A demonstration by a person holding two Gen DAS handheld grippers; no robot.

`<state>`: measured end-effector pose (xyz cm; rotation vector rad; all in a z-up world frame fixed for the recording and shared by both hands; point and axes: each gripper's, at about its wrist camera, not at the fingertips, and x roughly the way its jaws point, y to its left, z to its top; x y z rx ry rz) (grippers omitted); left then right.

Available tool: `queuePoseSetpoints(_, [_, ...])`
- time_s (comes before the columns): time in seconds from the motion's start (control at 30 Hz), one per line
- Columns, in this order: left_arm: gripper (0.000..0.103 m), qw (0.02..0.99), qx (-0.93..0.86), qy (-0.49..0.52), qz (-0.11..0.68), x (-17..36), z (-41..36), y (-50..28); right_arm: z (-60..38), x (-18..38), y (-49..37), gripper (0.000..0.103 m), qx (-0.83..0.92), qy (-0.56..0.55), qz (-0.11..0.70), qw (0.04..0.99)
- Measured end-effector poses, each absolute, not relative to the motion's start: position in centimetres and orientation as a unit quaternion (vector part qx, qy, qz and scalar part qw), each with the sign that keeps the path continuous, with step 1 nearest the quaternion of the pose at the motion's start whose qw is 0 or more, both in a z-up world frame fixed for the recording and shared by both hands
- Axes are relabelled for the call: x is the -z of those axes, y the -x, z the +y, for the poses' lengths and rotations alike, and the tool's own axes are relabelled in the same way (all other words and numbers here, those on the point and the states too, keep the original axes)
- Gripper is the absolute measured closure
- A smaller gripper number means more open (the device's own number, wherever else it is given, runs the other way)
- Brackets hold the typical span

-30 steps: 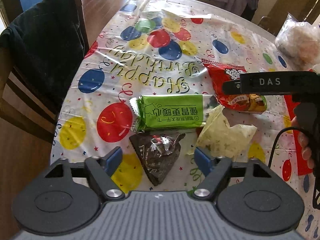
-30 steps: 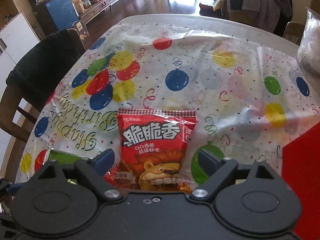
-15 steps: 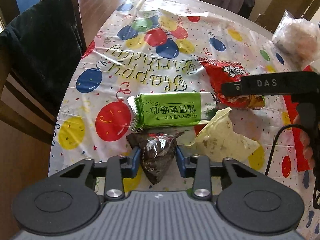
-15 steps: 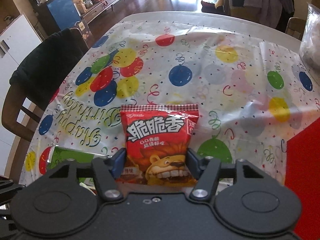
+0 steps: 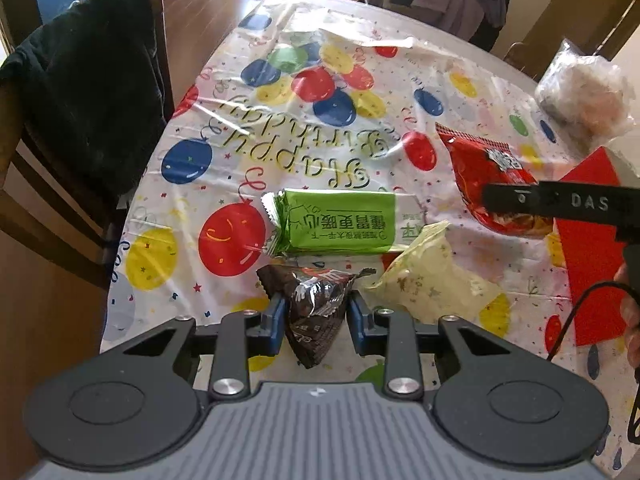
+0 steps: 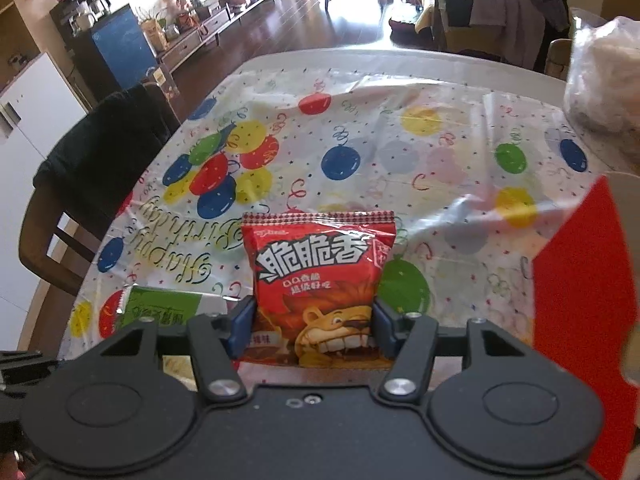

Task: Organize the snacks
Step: 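Carry the chocolate triangle with the left tool while the right tool carries the red packet to the box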

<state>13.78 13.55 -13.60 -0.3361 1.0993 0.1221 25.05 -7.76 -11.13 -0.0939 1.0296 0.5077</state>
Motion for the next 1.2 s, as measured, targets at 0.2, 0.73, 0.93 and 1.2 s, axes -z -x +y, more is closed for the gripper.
queuePoseSetpoints(0.2, [0.072, 0.848, -0.046, 0.155, 0.505, 11.9, 13.6, -12.7, -9.5, 9.0, -22.7, 0.045, -0.24, 0.027, 0.469, 0.849])
queuePoseSetpoints(0.73, [0.072, 0.872, 0.024, 0.11, 0.476, 5.6, 9.8, -10.6, -15.0, 2.6, -16.0, 0.045, -0.215, -0.015, 0.429, 0.877])
queuePoseSetpoints(0.93, [0.072, 0.882, 0.068, 0.093, 0.456, 3.2, 6.6, -10.9, -18.1, 0.6, -14.7, 0.045, -0.193, -0.028, 0.414, 0.889])
queuePoseSetpoints(1.2, [0.072, 0.892, 0.117, 0.062, 0.431, 0.6, 1.1, -12.5, -22.7, -0.9, -14.0, 0.045, -0.16, -0.038, 0.394, 0.904])
